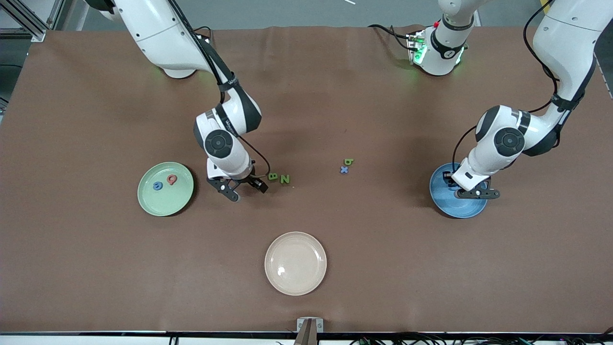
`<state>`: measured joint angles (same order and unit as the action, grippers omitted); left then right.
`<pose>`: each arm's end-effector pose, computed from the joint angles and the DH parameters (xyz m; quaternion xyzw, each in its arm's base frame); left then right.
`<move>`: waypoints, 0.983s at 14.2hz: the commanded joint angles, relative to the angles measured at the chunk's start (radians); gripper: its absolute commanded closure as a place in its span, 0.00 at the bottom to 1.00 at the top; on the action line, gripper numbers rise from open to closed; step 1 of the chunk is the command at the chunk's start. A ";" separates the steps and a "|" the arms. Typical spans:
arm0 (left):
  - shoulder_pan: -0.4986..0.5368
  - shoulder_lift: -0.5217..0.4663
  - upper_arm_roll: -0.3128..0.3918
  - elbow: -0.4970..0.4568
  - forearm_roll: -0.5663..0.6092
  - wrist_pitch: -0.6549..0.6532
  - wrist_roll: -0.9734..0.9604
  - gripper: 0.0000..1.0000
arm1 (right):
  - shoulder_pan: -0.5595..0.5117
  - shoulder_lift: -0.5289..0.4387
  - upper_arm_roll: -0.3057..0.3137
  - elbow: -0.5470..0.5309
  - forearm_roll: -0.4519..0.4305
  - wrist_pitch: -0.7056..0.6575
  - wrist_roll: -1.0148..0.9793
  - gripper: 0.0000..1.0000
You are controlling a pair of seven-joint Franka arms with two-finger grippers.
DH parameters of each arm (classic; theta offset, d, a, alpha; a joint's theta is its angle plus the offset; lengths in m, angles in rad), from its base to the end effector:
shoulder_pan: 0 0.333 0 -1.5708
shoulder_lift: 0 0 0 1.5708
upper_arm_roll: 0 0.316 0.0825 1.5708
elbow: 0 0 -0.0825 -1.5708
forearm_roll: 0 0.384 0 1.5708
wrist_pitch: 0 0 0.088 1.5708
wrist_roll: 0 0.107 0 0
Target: Sort upper and lower case letters into plates
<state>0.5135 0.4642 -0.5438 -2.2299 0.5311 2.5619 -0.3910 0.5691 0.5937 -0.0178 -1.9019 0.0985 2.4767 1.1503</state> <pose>0.5377 -0.0330 0.1871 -0.9994 0.0248 0.0044 0.0235 0.5350 0.3291 0.1832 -0.9434 0.3306 0.0249 0.0095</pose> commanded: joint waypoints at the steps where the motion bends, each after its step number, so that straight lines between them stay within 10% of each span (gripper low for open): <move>1: 0.007 0.010 -0.005 0.013 0.020 0.006 0.006 0.96 | 0.035 0.024 -0.014 0.030 -0.005 -0.002 0.083 0.00; 5: 0.005 0.010 -0.007 0.016 0.020 0.004 -0.005 0.79 | 0.084 0.032 -0.016 0.029 -0.011 0.005 0.230 0.00; 8: 0.005 -0.001 -0.007 0.029 0.018 -0.003 -0.009 0.07 | 0.112 0.032 -0.016 0.026 -0.013 0.004 0.279 0.00; 14: 0.003 -0.081 -0.118 0.039 -0.074 -0.132 -0.043 0.00 | 0.127 0.037 -0.021 0.026 -0.014 0.002 0.302 0.00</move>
<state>0.5162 0.4411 -0.6012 -2.1877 0.5089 2.4975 -0.4038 0.6872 0.6287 -0.0232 -1.8817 0.0968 2.4769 1.4289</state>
